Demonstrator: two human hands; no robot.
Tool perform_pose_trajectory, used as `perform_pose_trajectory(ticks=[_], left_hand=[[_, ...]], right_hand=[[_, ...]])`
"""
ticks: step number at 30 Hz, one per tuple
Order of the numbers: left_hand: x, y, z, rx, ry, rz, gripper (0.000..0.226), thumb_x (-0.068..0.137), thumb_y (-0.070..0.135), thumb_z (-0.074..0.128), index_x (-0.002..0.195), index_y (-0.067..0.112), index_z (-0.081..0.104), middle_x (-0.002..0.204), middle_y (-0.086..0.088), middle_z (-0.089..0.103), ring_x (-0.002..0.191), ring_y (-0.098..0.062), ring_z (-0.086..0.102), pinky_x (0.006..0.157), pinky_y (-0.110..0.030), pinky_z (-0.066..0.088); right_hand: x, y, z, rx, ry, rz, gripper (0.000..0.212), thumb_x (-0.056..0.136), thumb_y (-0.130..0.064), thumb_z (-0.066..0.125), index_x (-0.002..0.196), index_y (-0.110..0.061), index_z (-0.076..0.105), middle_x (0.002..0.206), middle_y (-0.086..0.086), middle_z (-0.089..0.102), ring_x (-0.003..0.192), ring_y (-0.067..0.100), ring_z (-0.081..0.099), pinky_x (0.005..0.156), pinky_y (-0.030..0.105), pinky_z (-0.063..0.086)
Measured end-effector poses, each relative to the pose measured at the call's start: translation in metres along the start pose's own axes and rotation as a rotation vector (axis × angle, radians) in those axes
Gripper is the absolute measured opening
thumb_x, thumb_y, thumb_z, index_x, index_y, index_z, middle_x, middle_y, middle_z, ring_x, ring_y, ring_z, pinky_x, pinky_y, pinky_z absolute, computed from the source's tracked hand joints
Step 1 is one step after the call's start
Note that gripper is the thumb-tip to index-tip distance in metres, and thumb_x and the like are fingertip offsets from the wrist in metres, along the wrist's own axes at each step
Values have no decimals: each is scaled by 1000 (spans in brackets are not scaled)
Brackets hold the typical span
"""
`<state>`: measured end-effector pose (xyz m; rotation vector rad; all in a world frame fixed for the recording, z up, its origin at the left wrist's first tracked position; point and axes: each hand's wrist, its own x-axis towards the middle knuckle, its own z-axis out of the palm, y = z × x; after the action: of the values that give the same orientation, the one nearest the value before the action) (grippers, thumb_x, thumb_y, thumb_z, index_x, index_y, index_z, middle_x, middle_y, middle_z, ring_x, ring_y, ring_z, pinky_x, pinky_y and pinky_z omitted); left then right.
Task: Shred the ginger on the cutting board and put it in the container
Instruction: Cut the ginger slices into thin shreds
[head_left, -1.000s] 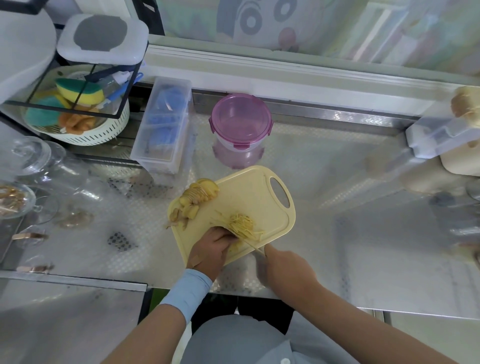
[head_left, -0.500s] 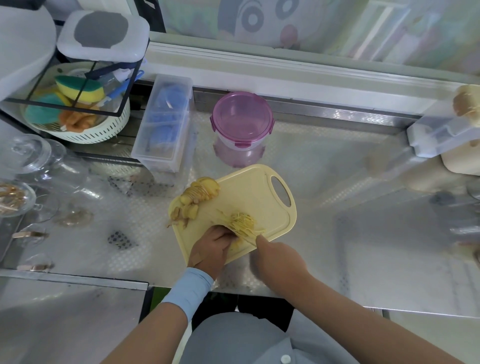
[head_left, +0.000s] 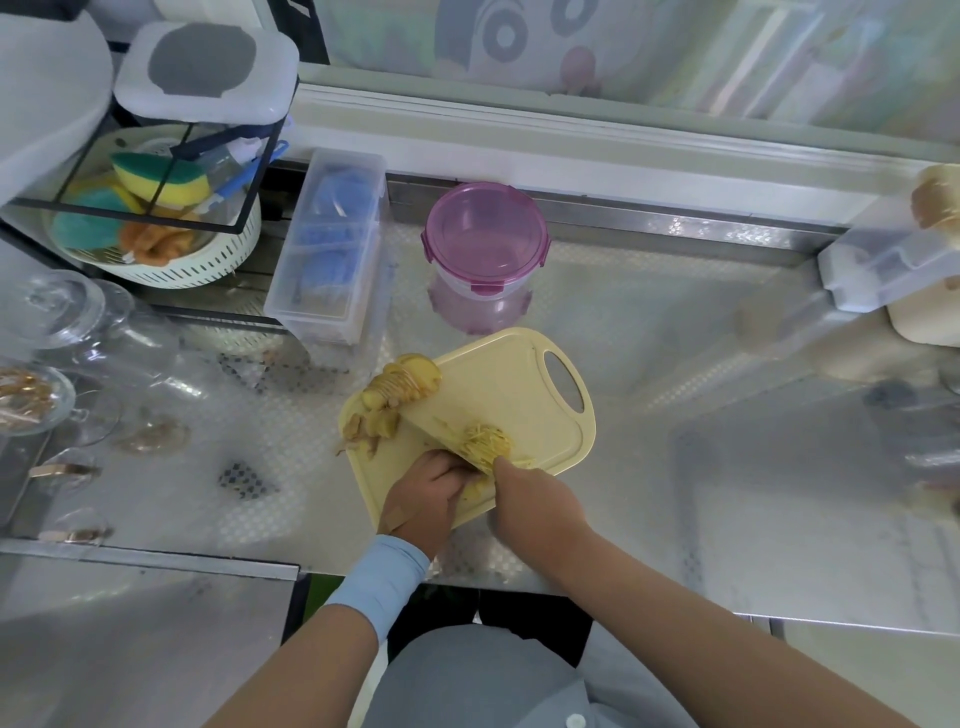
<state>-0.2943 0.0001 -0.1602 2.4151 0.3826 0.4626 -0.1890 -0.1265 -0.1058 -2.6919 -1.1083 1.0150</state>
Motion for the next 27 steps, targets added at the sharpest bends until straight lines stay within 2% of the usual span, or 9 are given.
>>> perform_pose_trajectory(ticks=[2,5,10,16,20,23,27], left_hand=[[0,0,0,-3,-1,8,29,91,23,50,95,13,77,101,-1,70,101,-15,55,80,-24,47],[0,-1,1,6,10,17,29,92,23,50,91,13,77,99,0,70,98,-17,58,73,-30,53],[1,-3,1,-5,22,40,29,93,23,50,89,14,78,98,0,70,97,-18,60,71,-32,54],[0,-3,2,1,0,13,27,90,21,51,94,15,77,102,2,69,100,-16,56,75,-31,51],[4,0,0,57,-19,50,28,92,21,50,93,10,76,98,-2,68,96,-20,56,67,-34,54],[2,2,0,162,-4,105,12,87,8,62,91,8,73,94,-5,66,86,-25,55,59,-36,51],[-2,3,-1,214,-3,91,14,79,0,69,89,9,72,92,-3,66,85,-22,55,53,-34,51]], right_hand=[[-5,5,2,-6,11,0,19,88,-8,42,92,-22,30,72,2,47,63,29,50,54,34,39],[-19,18,5,-8,51,9,18,94,-19,43,90,-25,27,68,0,44,55,20,42,49,31,31],[-35,33,8,-2,98,5,5,102,-29,41,99,-27,36,62,-3,39,49,15,35,44,31,21],[-7,13,4,-8,16,-3,12,90,-10,43,94,-19,36,71,1,45,60,25,46,53,33,36],[-2,7,-3,-4,12,-26,15,86,-6,42,92,-18,36,72,2,46,61,25,47,52,32,35],[-4,8,-1,-18,17,-34,17,86,-5,43,94,-18,35,70,2,45,61,27,47,51,32,34],[-2,9,-1,-12,19,-33,18,86,-5,43,94,-19,34,71,2,45,64,30,50,55,34,39]])
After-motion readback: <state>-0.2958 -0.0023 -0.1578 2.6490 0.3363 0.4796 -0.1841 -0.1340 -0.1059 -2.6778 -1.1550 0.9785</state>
